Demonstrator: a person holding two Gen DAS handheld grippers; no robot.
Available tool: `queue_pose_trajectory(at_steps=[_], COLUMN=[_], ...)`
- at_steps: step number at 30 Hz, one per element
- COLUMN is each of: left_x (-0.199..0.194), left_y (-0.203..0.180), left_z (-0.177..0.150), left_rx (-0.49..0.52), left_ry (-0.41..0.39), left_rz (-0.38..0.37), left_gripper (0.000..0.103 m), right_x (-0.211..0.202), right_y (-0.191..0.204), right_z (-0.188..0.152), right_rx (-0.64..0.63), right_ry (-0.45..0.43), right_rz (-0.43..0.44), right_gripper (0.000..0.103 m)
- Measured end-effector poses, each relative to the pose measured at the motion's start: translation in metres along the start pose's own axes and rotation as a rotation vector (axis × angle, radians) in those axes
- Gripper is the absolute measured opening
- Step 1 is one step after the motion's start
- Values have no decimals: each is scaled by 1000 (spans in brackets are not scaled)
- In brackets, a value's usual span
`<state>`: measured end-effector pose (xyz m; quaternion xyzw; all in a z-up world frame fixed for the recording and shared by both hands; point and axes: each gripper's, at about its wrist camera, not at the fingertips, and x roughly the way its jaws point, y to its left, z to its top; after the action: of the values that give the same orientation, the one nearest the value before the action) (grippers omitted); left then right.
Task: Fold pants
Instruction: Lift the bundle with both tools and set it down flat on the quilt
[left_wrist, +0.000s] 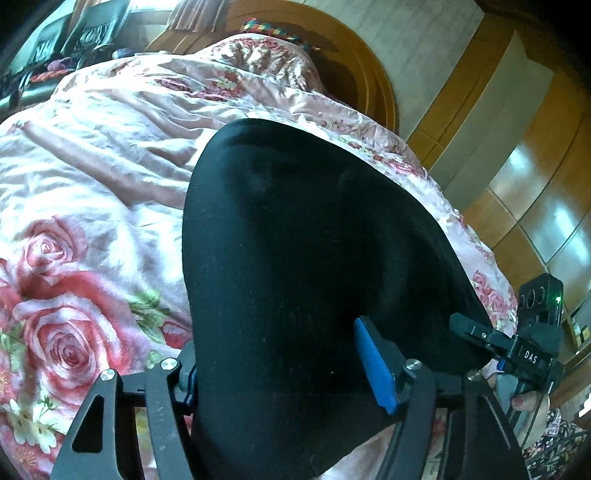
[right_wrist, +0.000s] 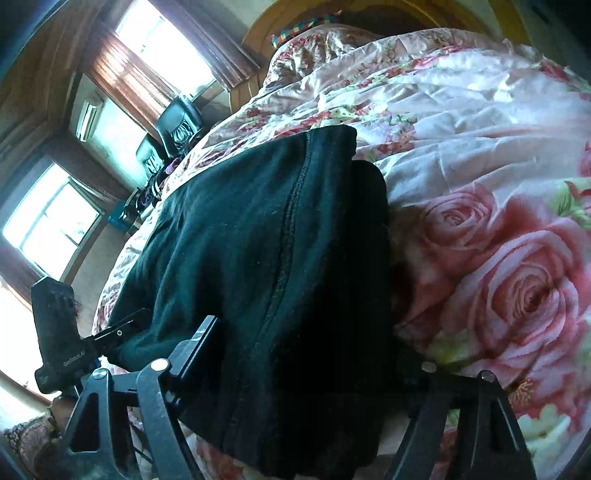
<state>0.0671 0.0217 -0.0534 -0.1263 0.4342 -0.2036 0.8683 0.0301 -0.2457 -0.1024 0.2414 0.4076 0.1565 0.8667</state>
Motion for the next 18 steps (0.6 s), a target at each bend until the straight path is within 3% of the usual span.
queue_pose_trajectory(at_steps=[9, 12, 14, 18], left_x=[16, 4, -6, -23], left_y=[11, -4, -17, -37], left_z=[4, -1, -5, -2], left_rx=[-41, 27, 88, 137], left_ry=[66, 15, -25, -72], left_rz=[-33, 12, 55, 73], left_gripper=[81, 70, 55, 44], right_x=[5, -3, -10, -24], right_y=[-2, 6, 14, 26], right_z=[0, -1, 0, 3], right_rx=[25, -30, -75, -109], right_ry=[11, -11, -30, -77], right_rz=[16, -3, -20, -32], right_gripper=[83, 71, 63, 53])
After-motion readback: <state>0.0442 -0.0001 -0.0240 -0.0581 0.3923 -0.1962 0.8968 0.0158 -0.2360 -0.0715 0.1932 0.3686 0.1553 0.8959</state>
